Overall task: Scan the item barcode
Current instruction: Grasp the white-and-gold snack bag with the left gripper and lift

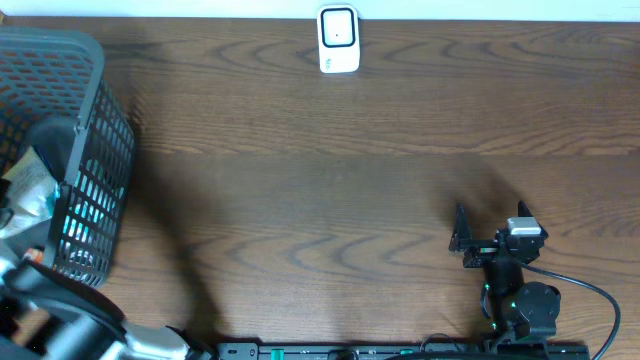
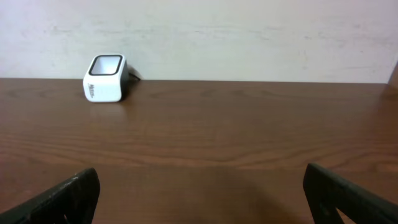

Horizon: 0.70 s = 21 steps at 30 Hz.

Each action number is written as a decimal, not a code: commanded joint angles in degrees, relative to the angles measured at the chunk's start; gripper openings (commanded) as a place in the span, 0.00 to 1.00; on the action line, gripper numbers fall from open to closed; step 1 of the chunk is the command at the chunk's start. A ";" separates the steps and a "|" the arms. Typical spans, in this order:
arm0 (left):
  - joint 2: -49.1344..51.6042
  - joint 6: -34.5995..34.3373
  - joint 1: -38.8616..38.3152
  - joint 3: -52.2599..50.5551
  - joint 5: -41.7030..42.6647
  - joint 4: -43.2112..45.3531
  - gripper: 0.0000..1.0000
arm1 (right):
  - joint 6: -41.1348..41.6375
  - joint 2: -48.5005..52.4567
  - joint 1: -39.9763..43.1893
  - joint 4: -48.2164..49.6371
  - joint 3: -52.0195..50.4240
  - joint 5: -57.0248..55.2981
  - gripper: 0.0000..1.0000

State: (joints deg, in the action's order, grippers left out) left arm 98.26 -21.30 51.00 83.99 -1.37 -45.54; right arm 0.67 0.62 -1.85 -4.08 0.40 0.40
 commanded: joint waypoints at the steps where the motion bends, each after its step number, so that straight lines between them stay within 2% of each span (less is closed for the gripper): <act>1: -11.02 -2.45 -0.07 0.46 7.37 3.28 0.07 | 0.57 -0.31 0.13 -0.31 -0.09 -0.07 0.99; 7: -22.53 -7.17 -0.31 0.46 20.39 9.11 0.07 | 0.59 -0.31 0.13 -0.31 -0.09 -0.07 0.99; 12: -29.14 -12.09 -1.49 0.46 23.12 11.28 0.08 | 0.57 -0.31 0.13 -0.31 -0.09 -0.09 0.99; 19: -34.95 -14.29 -7.61 0.46 38.07 21.90 0.07 | 0.59 -0.31 0.13 -0.31 -0.09 -0.07 0.99; 21: -36.22 -15.34 -10.51 0.46 38.91 23.74 0.07 | 0.59 -0.31 0.13 -0.31 -0.09 -0.09 0.99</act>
State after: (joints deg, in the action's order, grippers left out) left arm 64.71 -33.93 44.01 83.90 29.71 -23.94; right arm 0.67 0.62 -1.85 -4.08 0.40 0.43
